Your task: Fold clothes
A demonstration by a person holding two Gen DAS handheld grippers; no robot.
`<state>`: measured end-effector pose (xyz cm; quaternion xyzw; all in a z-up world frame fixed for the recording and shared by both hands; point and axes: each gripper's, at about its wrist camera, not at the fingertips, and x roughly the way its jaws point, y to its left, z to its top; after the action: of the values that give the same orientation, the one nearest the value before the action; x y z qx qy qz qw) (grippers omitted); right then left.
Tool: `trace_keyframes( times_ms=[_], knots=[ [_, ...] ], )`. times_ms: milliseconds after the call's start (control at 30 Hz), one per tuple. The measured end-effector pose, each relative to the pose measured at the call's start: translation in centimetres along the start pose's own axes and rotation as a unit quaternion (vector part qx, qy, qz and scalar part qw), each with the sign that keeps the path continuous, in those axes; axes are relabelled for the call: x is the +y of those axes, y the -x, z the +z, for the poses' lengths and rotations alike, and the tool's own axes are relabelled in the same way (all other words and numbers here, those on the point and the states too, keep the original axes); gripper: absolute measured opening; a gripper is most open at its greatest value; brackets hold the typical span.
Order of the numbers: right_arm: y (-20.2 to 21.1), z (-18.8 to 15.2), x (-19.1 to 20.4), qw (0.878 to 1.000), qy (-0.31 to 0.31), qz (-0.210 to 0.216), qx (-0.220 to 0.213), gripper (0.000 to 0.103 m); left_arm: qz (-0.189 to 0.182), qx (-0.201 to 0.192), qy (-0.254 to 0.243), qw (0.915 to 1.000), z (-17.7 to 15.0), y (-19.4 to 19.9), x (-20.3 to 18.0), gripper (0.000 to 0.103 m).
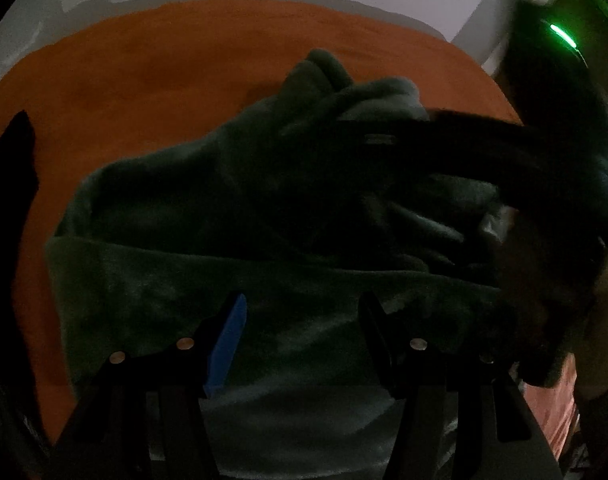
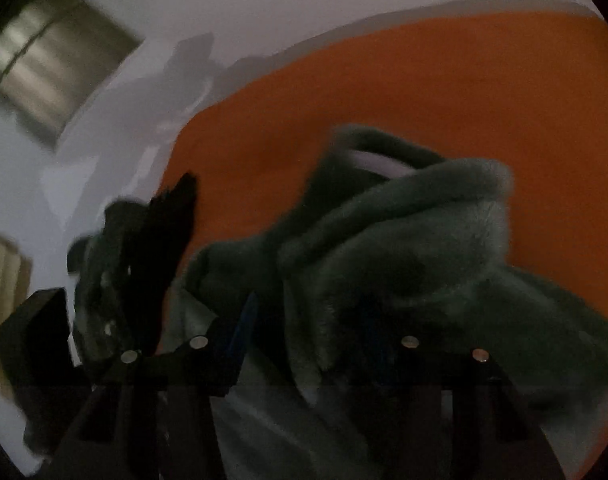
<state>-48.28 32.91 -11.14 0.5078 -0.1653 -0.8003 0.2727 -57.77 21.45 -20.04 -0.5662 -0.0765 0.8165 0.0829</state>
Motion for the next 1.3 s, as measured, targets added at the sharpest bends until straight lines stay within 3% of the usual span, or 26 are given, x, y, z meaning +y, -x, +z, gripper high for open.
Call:
trace_keyframes(
  times_ms=[33,67,167,200,300,400,467,533,633,667,700,733,767,800,833,867,933,967,1033,1067,1133,1200,1300],
  knots=[
    [-1.7,0.4,0.3,1.0,0.006,-0.001,0.027,0.059,-0.003,-0.002,0.005,1.0,-0.1,0.0,0.2,0.06],
    [-3.1,0.7,0.4,0.999,0.007,-0.001,0.048,0.06,-0.014,-0.005,0.013,0.9998,-0.1,-0.1,0.7,0.06],
    [-2.7,0.9,-1.0,0.997,-0.028,0.023,0.063,0.06,-0.035,-0.008,0.036,0.9987,0.5,-0.4,1.8,0.06],
    [-0.8,0.5,-1.9,0.997,-0.047,0.046,0.043,0.06,-0.041,-0.006,0.041,0.9983,1.0,-0.7,2.1,0.06],
    [6.1,-1.2,-4.8,0.994,-0.085,0.056,-0.05,0.066,-0.056,0.006,0.065,0.9963,2.7,-1.9,2.8,0.06],
    [9.5,-2.9,-7.8,0.994,-0.079,-0.003,-0.08,0.069,-0.082,0.016,0.075,0.9937,4.1,-2.8,2.2,0.06],
    [9.3,-3.5,-9.3,0.995,-0.047,-0.076,-0.047,0.069,-0.079,0.015,0.061,0.9949,5.6,-3.6,1.0,0.061],
    [9.5,-4.3,-9.6,0.986,0.009,-0.162,-0.046,0.069,-0.065,0.021,0.048,0.9965,6.8,-4.9,0.2,0.066],
    [8.0,-4.7,-10.2,0.98,0.067,-0.188,-0.005,0.067,-0.04,0.036,0.054,0.997,8.0,-6.9,0.0,0.065],
    [6.9,-4.7,-10.4,0.977,0.078,-0.195,0.019,0.058,-0.04,0.036,0.065,0.9965,8.1,-7.1,0.3,0.052],
    [6.1,-4.6,-10.7,0.975,0.085,-0.204,0.038,0.015,-0.051,0.028,0.073,0.9956,8.1,-6.8,0.5,0.028],
    [6.0,-4.3,-11.3,0.972,0.08,-0.216,0.04,0.007,-0.07,0.022,0.076,0.9944,8.1,-6.3,0.6,0.025],
    [6.3,-3.9,-11.9,0.972,0.067,-0.223,0.032,0.006,-0.082,0.003,0.074,0.9939,8.1,-5.2,0.4,0.024],
    [8.0,-3.6,-12.6,0.976,0.035,-0.216,-0.007,0.006,-0.081,-0.021,0.048,0.9953,8.2,-4.2,-0.2,0.024],
    [9.1,-3.4,-13.1,0.977,0.017,-0.211,-0.031,0.006,-0.054,-0.035,0.009,0.9979,8.4,-4.1,-1.1,0.025],
    [9.4,-3.3,-13.7,0.979,0.006,-0.202,-0.036,0.007,0.002,-0.016,-0.017,0.9997,8.6,-5.3,-1.7,0.026],
    [6.6,-3.4,-15.0,0.978,0.004,-0.206,0.038,0.015,0.005,0.04,0.014,0.9991,8.7,-7.2,-1.1,0.04],
    [5.4,-3.4,-15.4,0.975,0.006,-0.21,0.067,0.015,-0.021,0.037,0.038,0.9984,8.6,-6.5,0.0,0.042],
    [5.5,-3.2,-14.7,0.972,0.015,-0.224,0.065,0.02,-0.07,0.029,0.084,0.9935,8.5,-5.2,2.1,0.061],
    [5.8,-3.0,-14.1,0.972,0.016,-0.227,0.06,0.025,-0.075,0.02,0.099,0.992,8.2,-4.4,3.1,0.066],
    [7.7,-2.7,-12.9,0.975,0.014,-0.221,0.021,0.059,-0.084,0.001,0.13,0.988,7.6,-2.7,5.1,0.071],
    [9.6,-2.4,-11.2,0.975,0.005,-0.219,-0.039,0.077,-0.086,-0.011,0.143,0.9859,6.8,-1.5,6.4,0.071],
    [11.0,-2.0,-9.2,0.981,-0.005,-0.177,-0.083,0.078,-0.048,-0.009,0.111,0.9926,6.3,-1.6,5.7,0.071]
  ],
)
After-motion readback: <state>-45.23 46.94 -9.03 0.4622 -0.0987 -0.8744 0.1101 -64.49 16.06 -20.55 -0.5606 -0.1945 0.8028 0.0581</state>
